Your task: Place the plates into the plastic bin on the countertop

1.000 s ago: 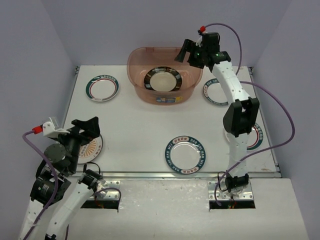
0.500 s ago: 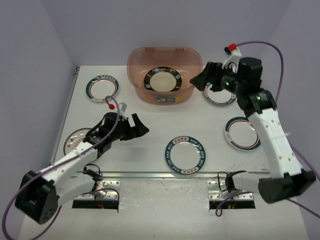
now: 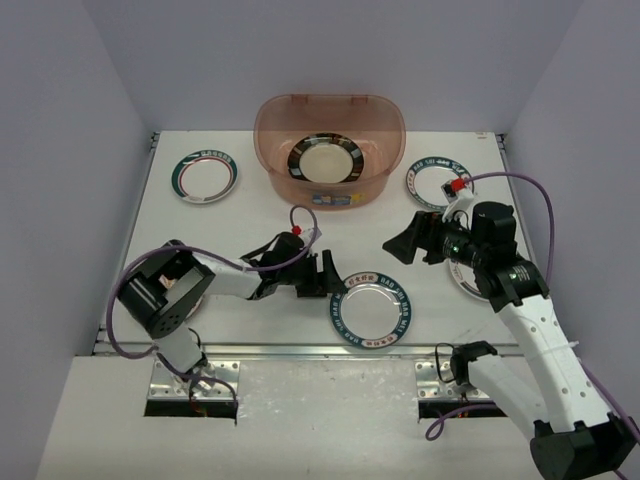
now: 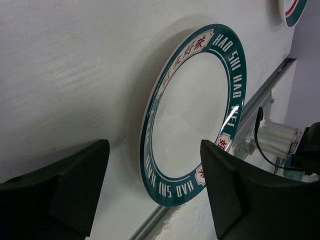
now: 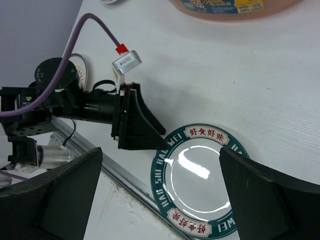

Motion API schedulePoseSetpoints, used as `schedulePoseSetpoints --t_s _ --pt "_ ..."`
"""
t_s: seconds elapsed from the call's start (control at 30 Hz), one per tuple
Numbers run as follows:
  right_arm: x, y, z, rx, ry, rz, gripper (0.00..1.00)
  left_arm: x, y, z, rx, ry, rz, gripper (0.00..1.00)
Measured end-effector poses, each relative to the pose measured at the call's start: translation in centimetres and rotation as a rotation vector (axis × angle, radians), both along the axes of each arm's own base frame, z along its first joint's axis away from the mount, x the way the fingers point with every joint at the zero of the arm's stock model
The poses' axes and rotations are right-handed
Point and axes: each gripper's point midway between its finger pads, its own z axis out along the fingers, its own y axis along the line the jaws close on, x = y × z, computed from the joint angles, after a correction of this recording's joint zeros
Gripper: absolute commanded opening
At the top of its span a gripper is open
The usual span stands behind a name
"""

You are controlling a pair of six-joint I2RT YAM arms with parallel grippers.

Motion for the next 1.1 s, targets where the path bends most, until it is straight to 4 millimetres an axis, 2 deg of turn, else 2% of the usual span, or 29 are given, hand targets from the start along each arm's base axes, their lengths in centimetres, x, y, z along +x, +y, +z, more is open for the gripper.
schedulePoseSetpoints --t_s 0.03,0.13,0.2,0.27,0.43,0.5,0.6,0.77,0.9,1.0,1.1 --pt "0.0 0.0 0.0 0.001 -0.002 0.000 0.99 0.1 -0.6 -0.1 -0.012 0.002 -0.013 0.53" --pt "-0.1 0.0 0.0 0.002 -0.001 0.003 0.99 0.3 -1.9 -0.8 -0.033 0.013 -0.041 0.33" --pt "-0.1 0.1 -0.1 0.002 0.002 0.005 0.99 0.1 -2.3 -1.4 -0.044 0.030 -0.056 0.09" --pt "-0.1 0.1 -0.3 0.002 0.005 0.006 0.99 -0.1 -2.4 -1.8 -0.045 0.037 -0.065 0.00" --pt "0.0 0.2 -1.0 0.004 0.014 0.012 0.99 -0.5 -2.1 -2.1 -0.032 0.039 -0.063 0.00" --pt "0.1 0.4 -1.6 0.005 0.023 0.019 0.99 -0.5 -1.1 -1.5 -0.005 0.020 -0.027 0.00" --pt "0.5 0.6 -3.6 -0.001 0.075 0.025 0.99 -0.3 1.2 1.7 0.041 -0.067 0.050 0.00" --pt "0.7 0.9 -7.7 -0.013 0.192 0.039 0.99 1.9 5.4 9.6 0.004 -0.252 0.202 0.00" --pt "0.5 2.6 -8.7 0.067 0.223 0.125 0.97 3.2 8.4 14.8 -0.051 -0.343 0.277 0.00" --pt "0.2 4.0 -8.5 0.157 0.235 0.200 0.96 3.1 8.6 16.8 -0.078 -0.365 0.271 0.00" --pt "-0.4 5.2 -7.6 0.242 0.226 0.267 0.95 2.3 8.5 17.0 -0.084 -0.351 0.239 0.00"
